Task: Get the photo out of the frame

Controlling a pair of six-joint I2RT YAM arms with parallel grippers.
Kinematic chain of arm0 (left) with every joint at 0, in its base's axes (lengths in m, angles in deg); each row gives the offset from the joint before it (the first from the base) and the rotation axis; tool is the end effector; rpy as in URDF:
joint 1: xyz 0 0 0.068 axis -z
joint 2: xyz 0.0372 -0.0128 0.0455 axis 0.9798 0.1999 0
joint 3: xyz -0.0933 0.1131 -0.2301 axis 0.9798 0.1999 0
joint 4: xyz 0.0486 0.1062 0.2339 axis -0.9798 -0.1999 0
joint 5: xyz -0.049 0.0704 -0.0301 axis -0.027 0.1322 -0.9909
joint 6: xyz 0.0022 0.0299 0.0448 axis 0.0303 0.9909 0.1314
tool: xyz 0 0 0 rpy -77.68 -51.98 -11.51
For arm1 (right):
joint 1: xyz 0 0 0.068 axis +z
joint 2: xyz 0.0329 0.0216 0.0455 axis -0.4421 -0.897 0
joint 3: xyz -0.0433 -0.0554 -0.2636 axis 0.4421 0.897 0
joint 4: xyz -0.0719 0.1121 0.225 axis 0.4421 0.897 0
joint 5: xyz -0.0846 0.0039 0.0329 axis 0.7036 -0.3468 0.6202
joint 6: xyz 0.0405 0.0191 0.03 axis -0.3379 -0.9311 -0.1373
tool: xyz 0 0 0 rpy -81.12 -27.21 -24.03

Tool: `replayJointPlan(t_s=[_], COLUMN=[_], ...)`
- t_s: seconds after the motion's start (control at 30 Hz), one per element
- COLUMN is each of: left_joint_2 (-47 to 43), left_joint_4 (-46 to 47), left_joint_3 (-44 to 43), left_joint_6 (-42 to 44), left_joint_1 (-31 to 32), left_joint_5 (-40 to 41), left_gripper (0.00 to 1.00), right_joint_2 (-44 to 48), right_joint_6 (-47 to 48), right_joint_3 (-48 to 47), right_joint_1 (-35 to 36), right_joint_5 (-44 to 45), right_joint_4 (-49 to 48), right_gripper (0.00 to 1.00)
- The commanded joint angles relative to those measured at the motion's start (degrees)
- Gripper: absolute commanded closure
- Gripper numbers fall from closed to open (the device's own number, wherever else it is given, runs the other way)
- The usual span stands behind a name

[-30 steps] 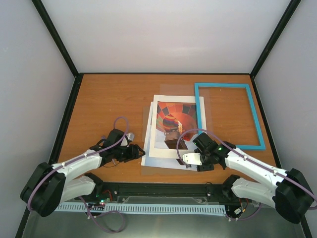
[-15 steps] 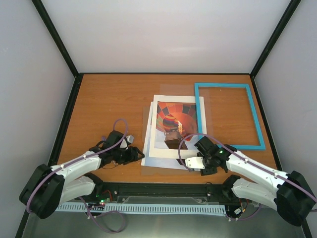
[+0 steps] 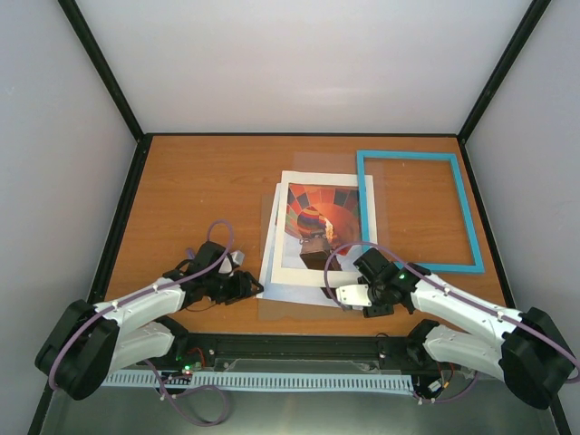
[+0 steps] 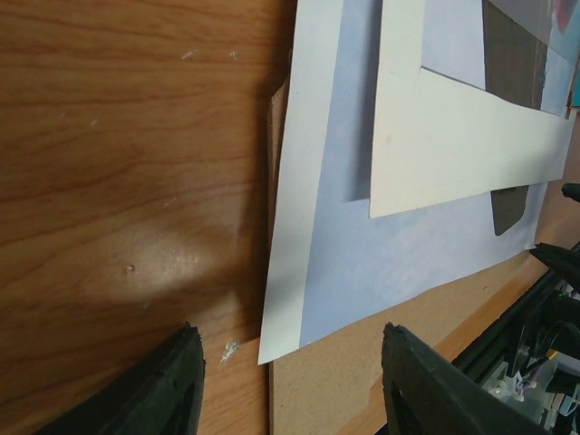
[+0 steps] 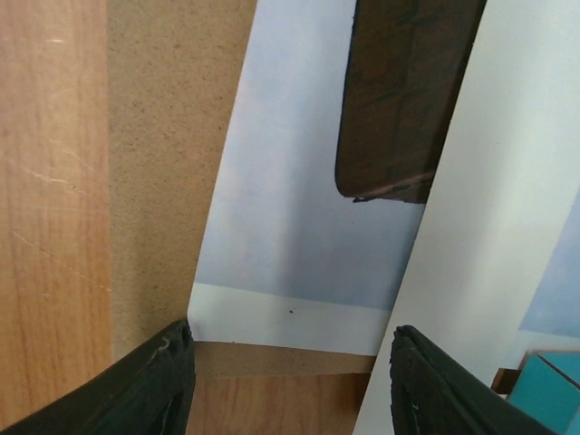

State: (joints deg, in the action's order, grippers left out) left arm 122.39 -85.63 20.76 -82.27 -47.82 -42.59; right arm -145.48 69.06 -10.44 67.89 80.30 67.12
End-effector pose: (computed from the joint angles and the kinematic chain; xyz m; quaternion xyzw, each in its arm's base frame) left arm 0.1362 -0.1010 0.1279 -0.0567 0.9274 -0.3639 0.0655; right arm 0.1142 0.1012 0.1550 -0.7550 0.6404 -0.0230 0.1388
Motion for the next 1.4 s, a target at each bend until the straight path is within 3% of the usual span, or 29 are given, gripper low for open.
replayJointPlan(t_s=[0.0, 0.53, 0.77, 1.13, 1.37], left_joint_2=[-0.3, 4.9, 7.3, 0.3, 2.1], left_joint_4=[1.1, 7.7, 9.9, 8.3, 11.7], left_joint_3=[0.6, 1.2, 0.5, -1.3, -0.9], left_joint_6=[-1.0, -5.5, -5.0, -5.8, -6.4], left_joint_1=[0.2, -0.7, -0.9, -1.1, -1.1], left_joint_5=[-0.5, 1.6, -1.6, -2.0, -3.5], left_gripper=[0.46, 0.4, 0.51, 0.65, 0.66], right_joint_2=[1.6, -2.7, -1.7, -2.8, -3.4], right_joint_6=[1.2, -2.7, -2.8, -2.9, -3.4], right_joint_3=[0.1, 1.0, 1.8, 1.8, 1.7], right_joint_1=[0.6, 1.2, 1.2, 1.2, 1.2], right_joint_5=[-2.4, -3.8, -3.3, -3.3, -3.4], right_joint_4=[1.4, -3.8, -3.9, -4.2, -4.4], right_gripper=[0.43, 0.46, 0.45, 0.43, 0.43])
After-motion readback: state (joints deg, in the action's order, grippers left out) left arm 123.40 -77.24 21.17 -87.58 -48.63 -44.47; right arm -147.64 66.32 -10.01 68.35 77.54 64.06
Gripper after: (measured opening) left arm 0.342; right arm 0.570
